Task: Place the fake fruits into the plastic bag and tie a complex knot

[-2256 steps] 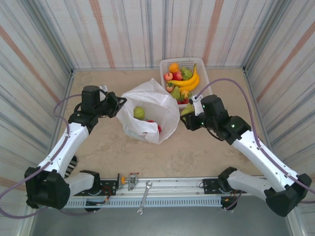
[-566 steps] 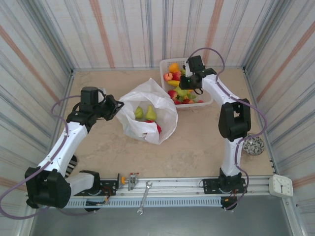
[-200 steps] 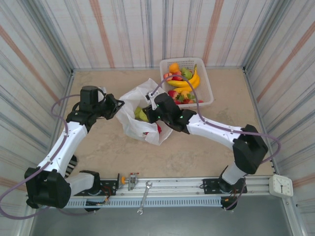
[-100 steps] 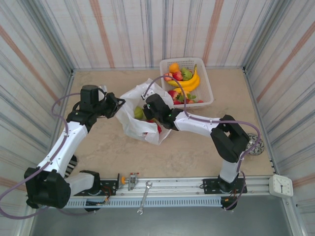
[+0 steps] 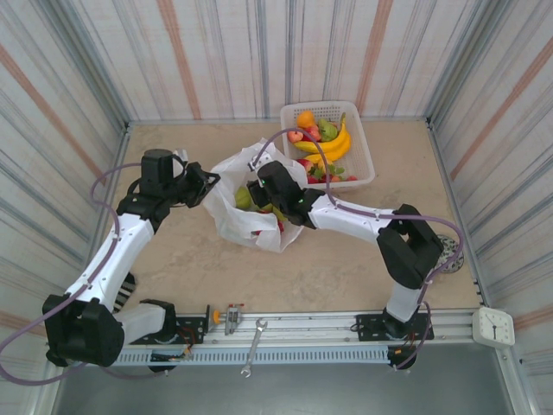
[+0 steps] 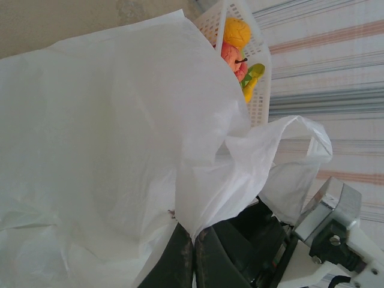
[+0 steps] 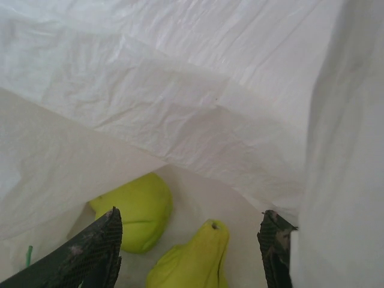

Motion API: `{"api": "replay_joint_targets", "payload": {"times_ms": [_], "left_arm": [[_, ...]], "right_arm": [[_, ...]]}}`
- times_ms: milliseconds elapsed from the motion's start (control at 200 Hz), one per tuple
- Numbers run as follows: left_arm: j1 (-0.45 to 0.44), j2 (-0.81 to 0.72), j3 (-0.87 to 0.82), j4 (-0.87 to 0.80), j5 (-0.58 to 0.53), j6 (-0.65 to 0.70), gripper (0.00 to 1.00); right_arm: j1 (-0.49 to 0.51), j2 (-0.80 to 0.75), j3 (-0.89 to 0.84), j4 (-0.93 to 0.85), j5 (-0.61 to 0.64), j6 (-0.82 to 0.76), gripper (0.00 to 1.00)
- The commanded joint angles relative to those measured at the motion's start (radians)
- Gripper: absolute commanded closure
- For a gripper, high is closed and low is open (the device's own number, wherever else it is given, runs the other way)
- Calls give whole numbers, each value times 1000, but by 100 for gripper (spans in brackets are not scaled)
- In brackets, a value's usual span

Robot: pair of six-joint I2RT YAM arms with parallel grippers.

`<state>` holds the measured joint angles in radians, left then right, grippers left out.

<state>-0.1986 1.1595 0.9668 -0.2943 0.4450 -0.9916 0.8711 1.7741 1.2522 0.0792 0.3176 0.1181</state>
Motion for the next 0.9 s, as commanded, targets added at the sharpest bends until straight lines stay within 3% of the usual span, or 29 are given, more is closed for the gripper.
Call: {"api": "replay_joint_targets", "payload": {"times_ms": [0, 471, 892], "left_arm": [[-4, -4, 25, -2, 5, 1, 100], [-4, 6, 36, -5, 4, 7, 100], [-4, 8, 30, -2, 4, 5, 100]], "right_arm": [[4, -46, -10, -13, 4, -6, 38], [34, -140, -66, -57, -29, 26, 38], [54, -269, -220, -150, -2, 72, 36]]}}
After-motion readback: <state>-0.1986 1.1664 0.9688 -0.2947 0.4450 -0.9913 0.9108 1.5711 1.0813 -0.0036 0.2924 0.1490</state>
